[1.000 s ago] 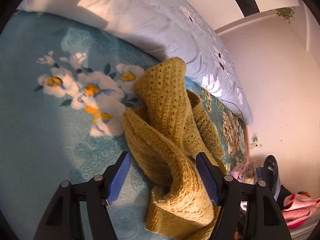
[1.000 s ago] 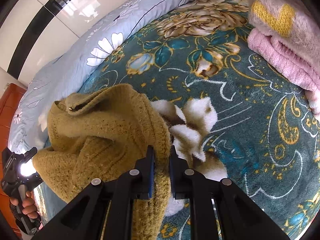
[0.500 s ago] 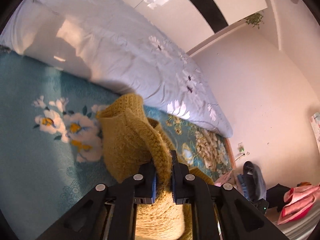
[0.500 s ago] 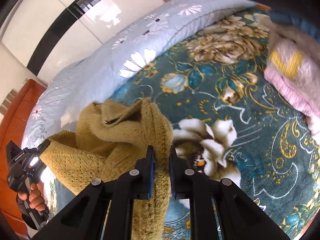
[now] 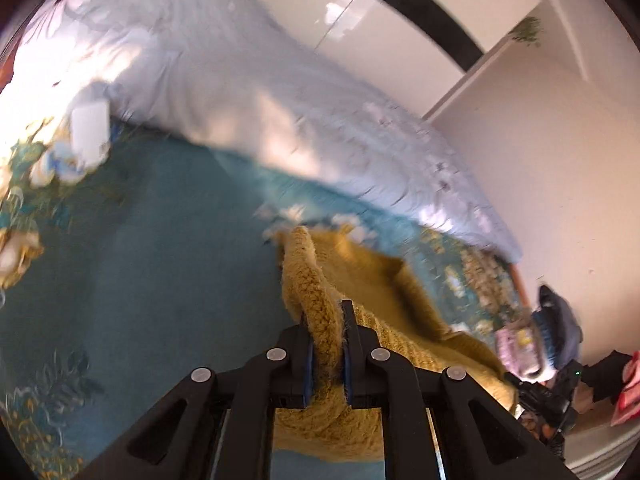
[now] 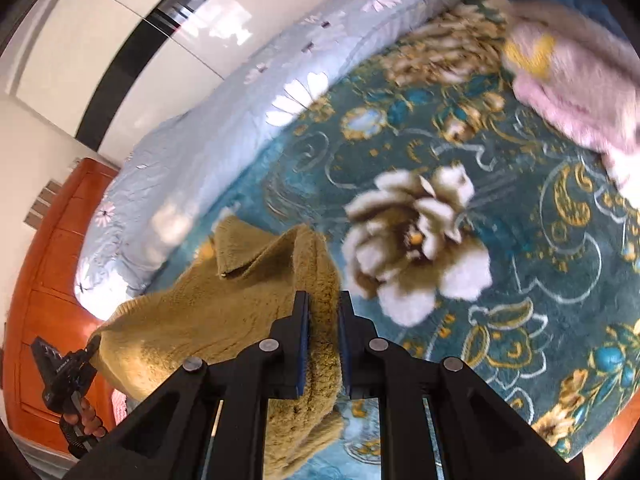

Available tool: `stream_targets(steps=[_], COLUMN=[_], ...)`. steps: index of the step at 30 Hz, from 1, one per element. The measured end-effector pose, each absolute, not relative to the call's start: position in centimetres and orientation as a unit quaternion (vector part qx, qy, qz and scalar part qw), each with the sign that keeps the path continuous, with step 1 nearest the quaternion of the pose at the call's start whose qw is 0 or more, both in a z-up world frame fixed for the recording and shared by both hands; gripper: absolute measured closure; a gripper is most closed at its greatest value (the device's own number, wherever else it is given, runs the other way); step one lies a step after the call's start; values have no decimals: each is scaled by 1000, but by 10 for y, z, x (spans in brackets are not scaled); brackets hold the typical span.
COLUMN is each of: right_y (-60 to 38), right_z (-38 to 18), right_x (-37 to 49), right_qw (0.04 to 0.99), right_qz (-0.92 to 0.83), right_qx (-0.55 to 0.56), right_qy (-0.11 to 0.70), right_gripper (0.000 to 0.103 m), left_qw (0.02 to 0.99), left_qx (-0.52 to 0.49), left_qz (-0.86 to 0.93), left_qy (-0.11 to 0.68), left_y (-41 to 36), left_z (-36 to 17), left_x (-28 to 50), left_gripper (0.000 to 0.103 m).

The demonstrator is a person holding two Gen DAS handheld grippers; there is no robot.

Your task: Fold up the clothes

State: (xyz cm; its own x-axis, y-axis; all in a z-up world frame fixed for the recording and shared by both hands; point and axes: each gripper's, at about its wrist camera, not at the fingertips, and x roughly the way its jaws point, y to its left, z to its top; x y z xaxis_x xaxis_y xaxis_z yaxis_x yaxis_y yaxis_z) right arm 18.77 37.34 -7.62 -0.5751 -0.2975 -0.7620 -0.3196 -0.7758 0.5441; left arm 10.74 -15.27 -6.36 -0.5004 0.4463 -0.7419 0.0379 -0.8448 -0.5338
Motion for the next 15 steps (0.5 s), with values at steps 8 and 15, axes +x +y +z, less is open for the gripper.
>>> stream_targets(steps=[8, 15], right_y=[367, 357], right_z=[-131, -75], right_x=[198, 186], right_qw=[23, 36], right_qz=[794, 853], right_qx=[-516, -485], right_qy=[322, 191], right_gripper=[89, 64], left_qw=[92, 54], left_qx=[-557, -538], left_qz=[771, 826], left_qy=[-295, -158], left_y=[-174, -190], left_z=[-142, -94], left_x=[127, 107], left_gripper=[88, 50])
